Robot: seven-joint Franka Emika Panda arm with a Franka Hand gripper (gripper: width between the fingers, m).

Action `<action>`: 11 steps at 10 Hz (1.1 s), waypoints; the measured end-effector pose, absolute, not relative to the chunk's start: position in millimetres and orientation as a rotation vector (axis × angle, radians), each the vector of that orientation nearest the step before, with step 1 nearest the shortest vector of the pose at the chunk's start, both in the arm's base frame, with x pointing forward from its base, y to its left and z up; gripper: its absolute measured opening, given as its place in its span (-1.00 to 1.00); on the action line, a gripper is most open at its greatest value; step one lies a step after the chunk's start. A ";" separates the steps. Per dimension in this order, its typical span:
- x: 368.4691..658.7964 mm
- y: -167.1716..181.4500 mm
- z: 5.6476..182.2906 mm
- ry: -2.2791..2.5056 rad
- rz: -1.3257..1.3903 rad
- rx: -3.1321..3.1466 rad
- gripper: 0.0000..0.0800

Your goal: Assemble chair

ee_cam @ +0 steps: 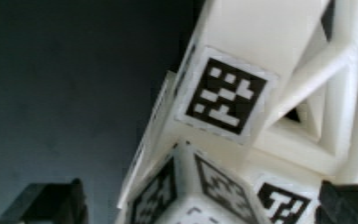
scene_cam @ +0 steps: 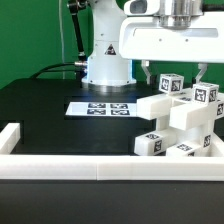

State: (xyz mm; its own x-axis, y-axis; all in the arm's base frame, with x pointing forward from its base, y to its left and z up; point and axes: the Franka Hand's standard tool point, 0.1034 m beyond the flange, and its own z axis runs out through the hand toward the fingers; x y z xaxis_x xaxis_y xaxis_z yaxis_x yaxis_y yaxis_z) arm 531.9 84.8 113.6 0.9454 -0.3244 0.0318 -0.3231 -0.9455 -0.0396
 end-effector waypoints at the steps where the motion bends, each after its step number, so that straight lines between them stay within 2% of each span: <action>1: 532.2 84.0 113.7 0.376 -0.062 -3.086 0.62; 10: 532.9 78.9 113.4 -0.490 -0.069 -3.094 0.62; 11: 533.0 78.9 113.4 -0.490 -0.069 -3.094 0.39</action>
Offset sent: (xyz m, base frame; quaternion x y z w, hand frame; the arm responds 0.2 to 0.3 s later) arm 0.0004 0.0047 0.0049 0.0045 -0.0081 -0.2077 0.9782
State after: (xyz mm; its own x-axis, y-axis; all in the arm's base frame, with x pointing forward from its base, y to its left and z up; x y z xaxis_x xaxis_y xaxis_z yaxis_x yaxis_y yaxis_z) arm 533.0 78.9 113.4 0.9501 0.3087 0.0450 0.3090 -0.9511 -0.0009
